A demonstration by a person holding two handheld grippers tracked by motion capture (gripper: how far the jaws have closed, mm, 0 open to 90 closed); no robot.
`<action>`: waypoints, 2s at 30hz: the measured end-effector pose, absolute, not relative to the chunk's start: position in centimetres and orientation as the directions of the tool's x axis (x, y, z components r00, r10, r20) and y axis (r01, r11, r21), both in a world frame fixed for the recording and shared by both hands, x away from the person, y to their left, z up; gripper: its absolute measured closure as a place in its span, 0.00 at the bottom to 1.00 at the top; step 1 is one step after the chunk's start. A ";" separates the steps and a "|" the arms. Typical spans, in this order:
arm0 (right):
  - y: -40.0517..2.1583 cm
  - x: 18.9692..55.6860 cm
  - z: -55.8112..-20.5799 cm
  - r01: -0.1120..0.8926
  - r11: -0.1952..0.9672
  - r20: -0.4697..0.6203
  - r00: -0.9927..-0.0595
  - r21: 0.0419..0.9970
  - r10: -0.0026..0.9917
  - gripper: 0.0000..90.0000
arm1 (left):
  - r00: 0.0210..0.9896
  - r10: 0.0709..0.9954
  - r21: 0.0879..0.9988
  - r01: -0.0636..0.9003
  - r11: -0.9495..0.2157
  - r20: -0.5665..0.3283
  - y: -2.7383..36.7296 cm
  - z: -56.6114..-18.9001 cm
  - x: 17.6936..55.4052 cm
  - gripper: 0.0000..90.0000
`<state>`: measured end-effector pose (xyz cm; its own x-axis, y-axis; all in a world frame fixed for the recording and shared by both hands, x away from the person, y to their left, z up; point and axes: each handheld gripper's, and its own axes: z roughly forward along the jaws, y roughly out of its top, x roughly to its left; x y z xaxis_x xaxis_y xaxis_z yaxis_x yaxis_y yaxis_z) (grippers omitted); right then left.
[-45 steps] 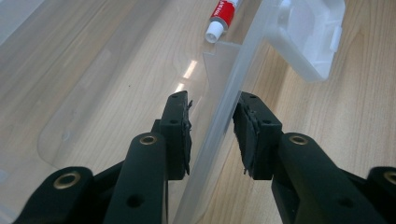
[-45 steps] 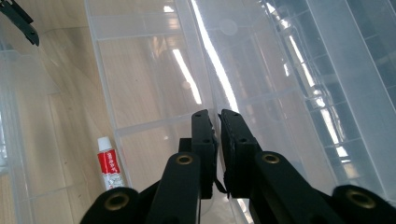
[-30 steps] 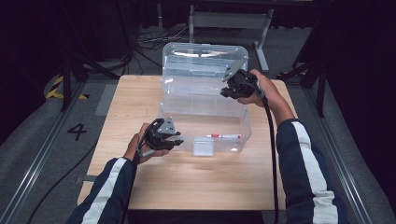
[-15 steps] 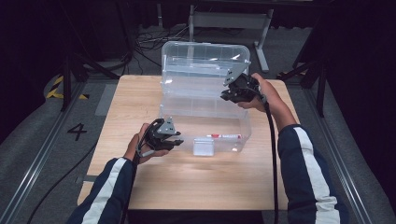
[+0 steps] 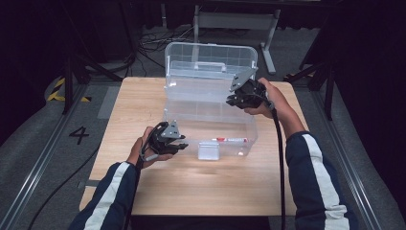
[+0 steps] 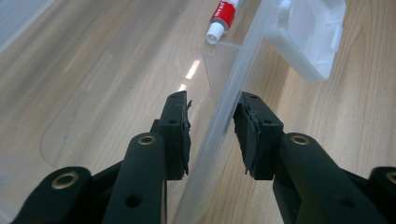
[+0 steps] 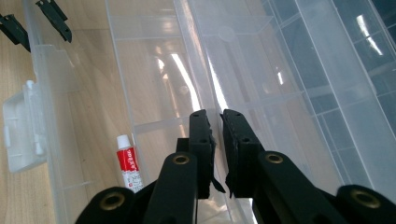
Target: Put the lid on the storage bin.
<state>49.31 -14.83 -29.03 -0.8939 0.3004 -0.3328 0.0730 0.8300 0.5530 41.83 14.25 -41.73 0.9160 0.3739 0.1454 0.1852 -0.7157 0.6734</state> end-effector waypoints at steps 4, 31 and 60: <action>-14.9 49.0 -29.2 0.073 0.827 -0.335 -0.891 0.558 0.305 0.92 | 0.916 0.375 0.673 0.188 -0.715 0.143 14.3 -41.7 41.8 0.73; -15.2 47.6 -30.0 0.062 0.800 -0.337 -0.886 0.597 0.320 0.89 | 0.915 0.376 0.666 0.188 -0.722 0.149 14.2 -41.7 41.9 0.72; -15.9 46.5 -31.1 0.045 0.757 -0.320 -0.889 0.652 0.329 0.87 | 0.909 0.351 0.641 0.133 -0.756 0.224 13.1 -40.8 41.1 0.79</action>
